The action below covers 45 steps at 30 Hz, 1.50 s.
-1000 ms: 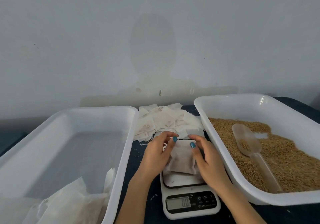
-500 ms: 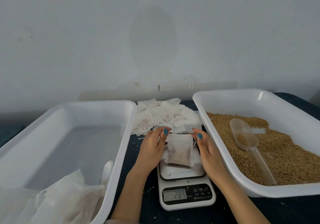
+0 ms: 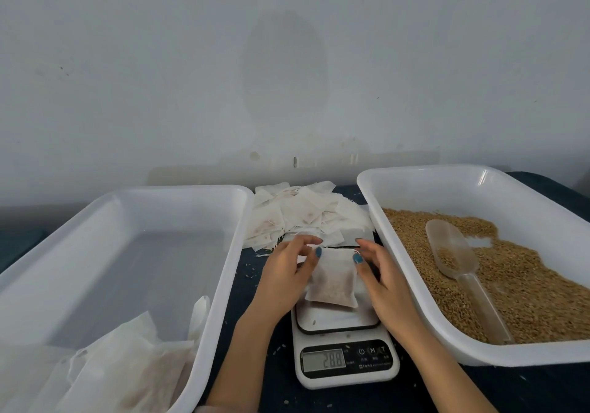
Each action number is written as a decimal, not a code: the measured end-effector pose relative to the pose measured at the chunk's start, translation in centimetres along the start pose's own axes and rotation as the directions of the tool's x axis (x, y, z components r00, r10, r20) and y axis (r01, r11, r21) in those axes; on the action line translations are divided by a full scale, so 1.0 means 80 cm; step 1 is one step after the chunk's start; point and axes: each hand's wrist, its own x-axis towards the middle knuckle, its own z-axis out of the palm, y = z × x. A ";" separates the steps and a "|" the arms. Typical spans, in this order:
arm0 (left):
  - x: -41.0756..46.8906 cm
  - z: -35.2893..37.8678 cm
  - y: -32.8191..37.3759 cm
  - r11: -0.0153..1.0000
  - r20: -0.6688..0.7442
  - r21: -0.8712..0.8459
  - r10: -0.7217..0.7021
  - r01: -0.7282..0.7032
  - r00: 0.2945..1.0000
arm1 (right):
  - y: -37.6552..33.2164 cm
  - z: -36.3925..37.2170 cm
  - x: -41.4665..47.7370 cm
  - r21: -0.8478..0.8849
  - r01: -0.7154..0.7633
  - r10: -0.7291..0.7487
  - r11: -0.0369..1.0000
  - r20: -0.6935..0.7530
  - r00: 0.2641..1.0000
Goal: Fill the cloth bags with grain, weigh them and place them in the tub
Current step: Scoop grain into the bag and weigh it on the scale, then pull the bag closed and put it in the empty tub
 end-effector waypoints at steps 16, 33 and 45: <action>-0.088 -0.099 0.135 0.882 -0.351 0.470 0.143 0.042 0.925 | -0.116 0.061 -0.018 0.064 0.226 -0.235 0.972 0.196 0.952; -0.208 -0.203 0.033 0.664 -0.507 0.322 -0.481 0.675 0.715 | -0.230 0.177 -0.040 -0.183 0.648 -0.195 0.739 0.863 0.466; -0.185 -0.210 0.066 0.691 -0.479 0.400 -0.402 0.602 0.780 | -0.208 0.162 -0.036 -0.053 0.522 -0.326 0.851 0.726 0.606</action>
